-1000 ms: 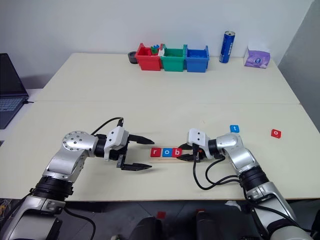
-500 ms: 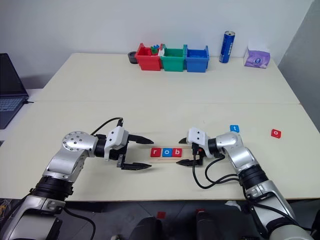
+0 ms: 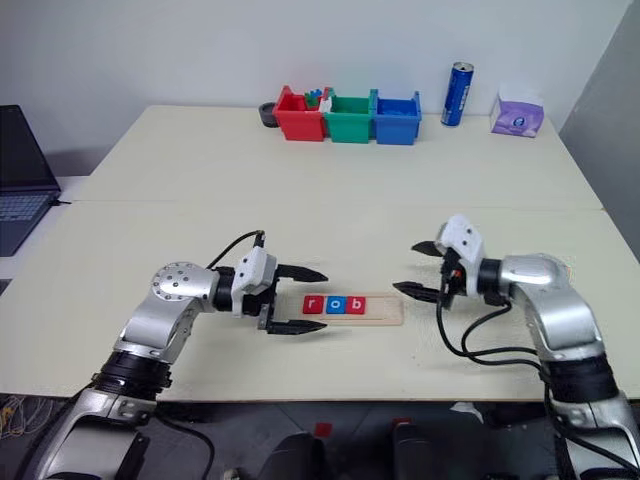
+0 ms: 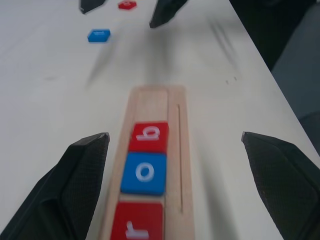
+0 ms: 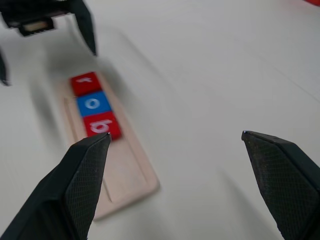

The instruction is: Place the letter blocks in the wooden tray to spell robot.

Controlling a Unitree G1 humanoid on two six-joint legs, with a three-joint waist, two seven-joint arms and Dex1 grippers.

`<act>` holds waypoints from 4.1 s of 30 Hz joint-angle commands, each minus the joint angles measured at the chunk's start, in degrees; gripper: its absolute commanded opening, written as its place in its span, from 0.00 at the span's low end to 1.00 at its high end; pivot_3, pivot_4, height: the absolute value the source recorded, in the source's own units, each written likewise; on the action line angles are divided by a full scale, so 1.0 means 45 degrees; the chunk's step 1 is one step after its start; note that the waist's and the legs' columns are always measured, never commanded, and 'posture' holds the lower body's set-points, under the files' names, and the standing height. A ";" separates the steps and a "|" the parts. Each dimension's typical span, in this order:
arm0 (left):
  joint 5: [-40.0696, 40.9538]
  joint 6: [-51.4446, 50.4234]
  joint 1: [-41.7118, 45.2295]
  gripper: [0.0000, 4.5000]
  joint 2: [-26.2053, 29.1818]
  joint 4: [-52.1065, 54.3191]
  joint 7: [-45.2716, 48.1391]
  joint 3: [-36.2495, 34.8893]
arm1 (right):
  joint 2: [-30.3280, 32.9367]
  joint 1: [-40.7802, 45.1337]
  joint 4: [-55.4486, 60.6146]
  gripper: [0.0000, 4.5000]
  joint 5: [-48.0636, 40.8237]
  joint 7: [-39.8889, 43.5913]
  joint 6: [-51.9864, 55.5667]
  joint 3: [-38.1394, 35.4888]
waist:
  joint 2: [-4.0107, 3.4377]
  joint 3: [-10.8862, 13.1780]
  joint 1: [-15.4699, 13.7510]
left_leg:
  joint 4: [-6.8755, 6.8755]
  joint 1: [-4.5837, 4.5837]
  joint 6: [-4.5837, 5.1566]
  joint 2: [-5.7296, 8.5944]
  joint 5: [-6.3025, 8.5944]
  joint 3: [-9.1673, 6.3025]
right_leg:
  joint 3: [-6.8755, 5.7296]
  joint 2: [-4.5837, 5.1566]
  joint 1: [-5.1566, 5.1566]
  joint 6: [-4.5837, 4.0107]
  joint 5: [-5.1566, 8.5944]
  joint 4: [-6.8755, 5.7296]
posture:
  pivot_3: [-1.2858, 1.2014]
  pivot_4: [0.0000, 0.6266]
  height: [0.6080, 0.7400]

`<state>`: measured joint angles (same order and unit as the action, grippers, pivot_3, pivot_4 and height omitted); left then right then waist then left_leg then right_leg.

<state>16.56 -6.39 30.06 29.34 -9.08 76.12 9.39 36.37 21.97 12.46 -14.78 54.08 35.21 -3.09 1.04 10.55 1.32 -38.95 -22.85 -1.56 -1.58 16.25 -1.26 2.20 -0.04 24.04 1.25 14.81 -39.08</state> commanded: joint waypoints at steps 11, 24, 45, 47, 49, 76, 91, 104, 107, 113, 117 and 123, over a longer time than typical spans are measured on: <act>-0.0090 0.0403 0.0232 1.00 0.0621 -0.0340 0.0876 0.0021 | -0.0676 -0.1773 0.3427 0.86 -0.1254 -0.1373 0.1008 0.1263 | -0.0005 -0.0002 0.0124 | 0.0012 0.0028 0.0002 -0.0023 0.0001 -0.0003 | 0.0018 -0.0062 0.0001 -0.0002 -0.0001 -0.0009 | 0.52 0.24 1.00; 0.0025 0.0449 -0.1140 1.00 0.1923 0.0506 0.0617 -0.0436 | -0.2056 -0.0699 0.1065 0.01 -0.0335 -0.0945 -0.0869 0.4496 | -0.0004 -0.0002 0.0065 | 0.0007 0.0016 0.0002 -0.0022 0.0001 -0.0006 | 0.0011 -0.0047 0.0005 -0.0002 -0.0002 0.0003 | 0.52 0.24 1.00; -0.0067 0.0381 -0.1048 1.00 0.1675 0.0685 0.0115 -0.0283 | -0.3352 0.0096 -0.1486 0.01 0.1192 -0.1746 -0.2390 0.4953 | -0.0003 -0.0003 0.0073 | 0.0005 0.0018 0.0002 -0.0021 0.0001 -0.0001 | 0.0008 -0.0041 0.0004 -0.0005 -0.0003 0.0000 | 0.52 0.24 1.00; -0.0099 0.0402 -0.0986 1.00 0.1644 0.0615 0.0099 -0.0290 | -0.3305 0.0106 -0.1620 0.01 0.1291 -0.1785 -0.2525 0.4926 | -0.0003 -0.0003 0.0074 | 0.0006 0.0018 0.0002 -0.0021 0.0001 0.0000 | 0.0009 -0.0042 0.0005 -0.0005 -0.0003 -0.0001 | 0.52 0.24 1.00; -0.0114 0.0400 -0.0961 1.00 0.1617 0.0603 0.0076 -0.0294 | -0.3290 0.0132 -0.1714 0.01 0.1362 -0.1818 -0.2622 0.4876 | -0.0003 -0.0003 0.0074 | 0.0006 0.0018 0.0002 -0.0021 0.0001 -0.0001 | 0.0008 -0.0042 0.0004 -0.0005 -0.0003 -0.0001 | 0.52 0.24 1.00; -0.0892 -0.0145 0.1430 1.00 -0.1600 0.0256 -0.2160 0.0760 | -0.1289 -0.1497 0.2650 0.76 -0.0707 -0.7524 0.3357 -0.2987 | -0.0002 -0.0007 0.0064 | 0.0009 0.0004 0.0002 -0.0006 0.0000 0.0005 | 0.0026 -0.0025 0.0003 -0.0003 -0.0003 0.0000 | 0.52 0.24 1.00; -0.1399 0.1004 0.2239 1.00 -0.3018 -0.0814 -0.2208 0.1578 | -0.2804 -0.1209 0.0481 0.99 0.1451 -1.2189 0.2925 -0.4755 | -0.0024 -0.0020 0.0081 | 0.0012 0.0014 0.0001 -0.0005 0.0000 0.0093 | 0.0045 -0.0035 0.0004 -0.0003 -0.0003 -0.0003 | 0.52 0.24 1.00; -0.1599 0.1695 0.2527 1.00 -0.3077 -0.1481 -0.1975 0.1694 | -0.3550 0.0758 -0.4149 0.99 0.1494 -1.3589 0.0797 -0.5067 | -0.0038 -0.0028 0.0089 | 0.0016 0.0010 0.0001 -0.0006 0.0000 0.0107 | 0.0051 -0.0033 0.0007 -0.0003 -0.0003 0.0006 | 0.52 0.24 1.00; -0.1642 0.1737 0.2564 1.00 -0.3075 -0.1551 -0.1986 0.1702 | -0.3526 0.0900 -0.4738 0.99 0.1471 -1.3933 0.0444 -0.5253 | -0.0041 -0.0030 0.0082 | 0.0016 0.0008 0.0001 -0.0005 0.0000 0.0109 | 0.0051 -0.0027 0.0006 -0.0003 -0.0004 0.0005 | 0.52 0.24 1.00; -0.1669 0.1712 0.2516 1.00 -0.3076 -0.1450 -0.1980 0.1716 | -0.3720 0.1003 -0.5485 0.99 0.1109 -1.4006 0.0061 -0.5561 | -0.0042 -0.0031 0.0088 | 0.0016 0.0011 0.0001 -0.0006 0.0000 0.0110 | 0.0052 -0.0028 0.0005 -0.0002 -0.0004 0.0004 | 0.52 0.24 1.00; -0.1671 0.1718 0.2645 1.00 -0.3133 -0.1512 -0.1996 0.1702 | -0.3868 0.0935 -0.5935 0.99 0.0792 -1.3864 -0.0165 -0.5687 | -0.0042 -0.0031 0.0087 | 0.0015 0.0012 0.0001 -0.0006 0.0000 0.0109 | 0.0052 -0.0028 0.0003 -0.0002 -0.0004 0.0003 | 0.52 0.24 1.00; -0.1673 0.1699 0.2687 1.00 -0.3183 -0.1481 -0.1999 0.1716 | -0.3722 0.0887 -0.6740 0.99 0.0766 -1.3590 -0.0769 -0.5594 | -0.0041 -0.0033 0.0094 | 0.0013 0.0026 0.0002 -0.0006 0.0000 0.0111 | 0.0054 -0.0028 -0.0009 0.0000 -0.0006 0.0002 | 0.52 0.24 1.00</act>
<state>8.84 0.51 41.14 15.40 -16.50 67.01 17.16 19.25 26.23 -15.57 -10.87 -7.38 31.88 -28.04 0.85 10.40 1.74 -38.89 -22.71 -1.55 -1.61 16.25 -0.76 2.44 -0.16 23.97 1.25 14.78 -39.06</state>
